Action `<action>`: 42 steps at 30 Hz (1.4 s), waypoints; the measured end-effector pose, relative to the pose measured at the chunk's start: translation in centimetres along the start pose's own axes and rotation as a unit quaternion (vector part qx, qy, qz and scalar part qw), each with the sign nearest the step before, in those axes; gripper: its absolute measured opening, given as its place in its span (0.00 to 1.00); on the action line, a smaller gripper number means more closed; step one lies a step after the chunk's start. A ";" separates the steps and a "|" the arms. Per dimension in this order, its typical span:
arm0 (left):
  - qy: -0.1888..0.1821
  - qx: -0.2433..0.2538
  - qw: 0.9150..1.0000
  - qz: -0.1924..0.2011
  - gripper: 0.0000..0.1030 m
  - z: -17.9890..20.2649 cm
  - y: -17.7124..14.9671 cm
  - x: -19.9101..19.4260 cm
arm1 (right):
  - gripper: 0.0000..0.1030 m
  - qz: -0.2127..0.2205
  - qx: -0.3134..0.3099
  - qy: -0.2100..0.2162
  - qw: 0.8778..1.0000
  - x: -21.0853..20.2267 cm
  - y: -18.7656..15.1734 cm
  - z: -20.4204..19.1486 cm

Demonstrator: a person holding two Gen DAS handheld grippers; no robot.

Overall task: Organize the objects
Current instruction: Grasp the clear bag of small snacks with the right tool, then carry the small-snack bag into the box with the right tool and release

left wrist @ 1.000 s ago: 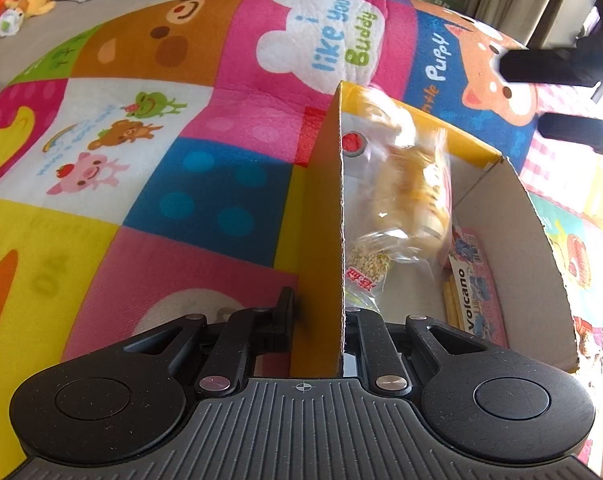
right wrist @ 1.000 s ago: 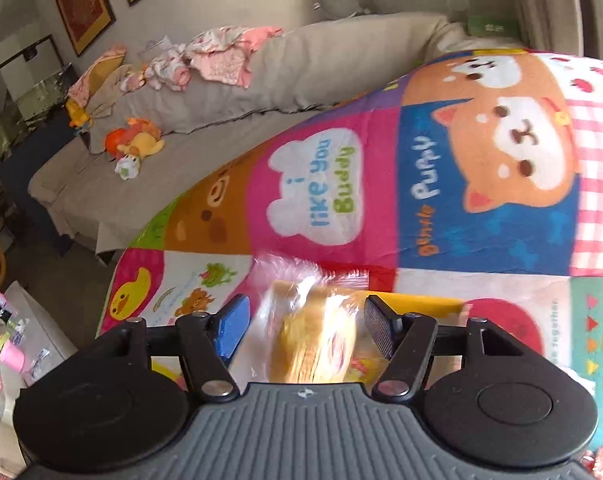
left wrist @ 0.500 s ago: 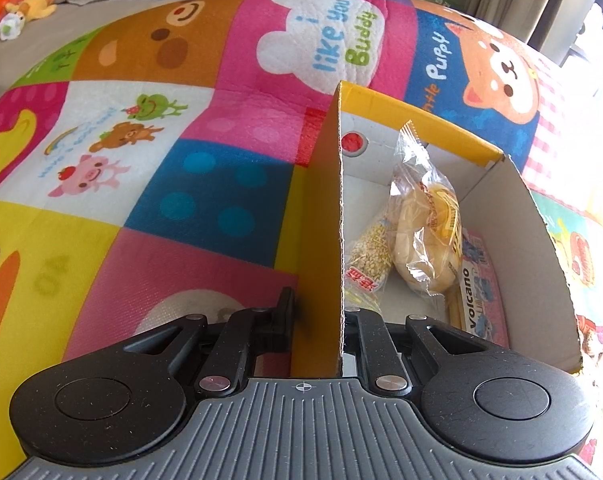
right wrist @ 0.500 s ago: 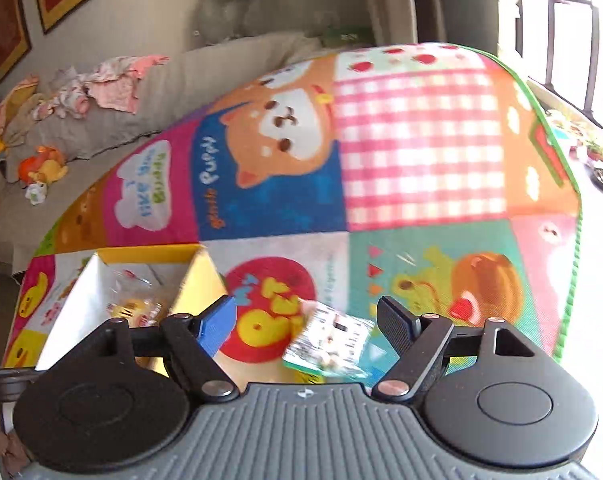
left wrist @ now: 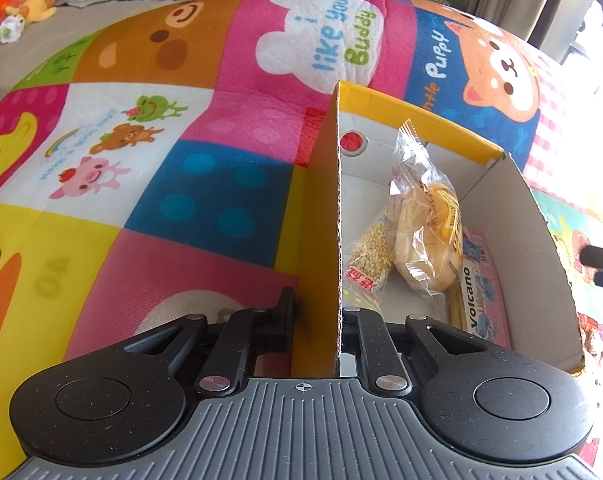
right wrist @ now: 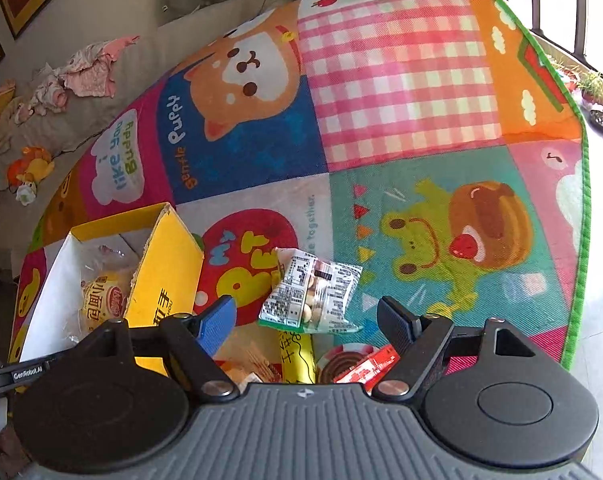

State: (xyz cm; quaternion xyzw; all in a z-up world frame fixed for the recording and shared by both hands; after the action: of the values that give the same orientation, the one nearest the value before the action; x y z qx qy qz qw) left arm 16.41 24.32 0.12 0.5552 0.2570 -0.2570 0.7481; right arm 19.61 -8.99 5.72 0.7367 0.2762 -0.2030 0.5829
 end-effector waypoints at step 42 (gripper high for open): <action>-0.004 -0.010 1.000 0.000 0.15 -0.2 0.0 0.0 | 0.47 0.063 -0.112 0.145 0.981 -15.1 -0.3 -9.9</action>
State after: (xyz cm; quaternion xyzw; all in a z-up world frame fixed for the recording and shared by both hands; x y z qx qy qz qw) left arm 16.36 24.53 0.09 0.5463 0.2566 -0.2569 0.7548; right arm 7.65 -1.88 17.28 0.7040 0.3318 -0.0246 0.6275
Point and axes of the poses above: each gripper's, at about its wrist camera, not at the fingertips, and x roughly the way its jaws point, z to its right, y to its top, the point moved 3 cm from there along x, roughly the way its jaws point, and after that the axes turned 11 degrees about z, right-handed, at the moved point
